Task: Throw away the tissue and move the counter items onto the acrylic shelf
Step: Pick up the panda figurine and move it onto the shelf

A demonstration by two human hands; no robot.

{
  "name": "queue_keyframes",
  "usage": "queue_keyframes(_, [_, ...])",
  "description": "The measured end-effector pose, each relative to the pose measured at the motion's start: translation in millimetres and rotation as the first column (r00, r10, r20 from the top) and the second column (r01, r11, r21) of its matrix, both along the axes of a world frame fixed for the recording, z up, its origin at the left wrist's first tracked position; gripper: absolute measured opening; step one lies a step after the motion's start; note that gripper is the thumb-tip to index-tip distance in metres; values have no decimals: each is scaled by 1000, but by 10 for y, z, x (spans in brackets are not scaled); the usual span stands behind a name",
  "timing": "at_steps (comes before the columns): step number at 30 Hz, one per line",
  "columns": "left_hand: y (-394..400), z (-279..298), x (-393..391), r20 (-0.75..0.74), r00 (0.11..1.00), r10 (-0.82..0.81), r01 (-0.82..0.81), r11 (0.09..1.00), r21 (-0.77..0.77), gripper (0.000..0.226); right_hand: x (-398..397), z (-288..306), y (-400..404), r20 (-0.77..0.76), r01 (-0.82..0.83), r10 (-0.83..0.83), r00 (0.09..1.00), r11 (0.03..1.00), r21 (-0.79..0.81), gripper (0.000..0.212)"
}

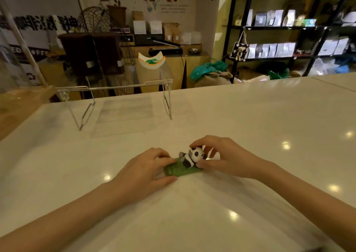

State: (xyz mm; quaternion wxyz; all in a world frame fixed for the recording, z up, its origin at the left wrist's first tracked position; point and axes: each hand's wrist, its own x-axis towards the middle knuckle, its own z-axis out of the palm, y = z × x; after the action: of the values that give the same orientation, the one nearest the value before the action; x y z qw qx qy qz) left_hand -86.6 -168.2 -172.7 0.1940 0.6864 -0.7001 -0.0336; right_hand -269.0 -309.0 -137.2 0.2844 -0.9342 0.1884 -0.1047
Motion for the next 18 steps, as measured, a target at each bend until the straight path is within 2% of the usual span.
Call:
queue_keyframes(4, [-18,22,8,-23,999,-23,25,998,56,69,38,27,-40,12,18,-19,1000,997,75,33])
queue_keyframes(8, [-55,84,63,-53,999,-10,12,999,35,60,85,74,-111,11,23,-25,1000,993,119,32])
queue_keyframes(12, [-114,265,187,-29,999,-15,15,1000,1,75,188,256,-198,49,28,-36,998,988,153,34])
queue_keyframes(16, [-178,587,335,-12,1000,11,-12,996,-86,46,359,513,-289,124,15,-37,992,985,170,34])
queue_keyframes(18, [-214,743,436,-6,1000,23,-24,990,-141,41,473,649,-334,172,10,-40,984,984,176,33])
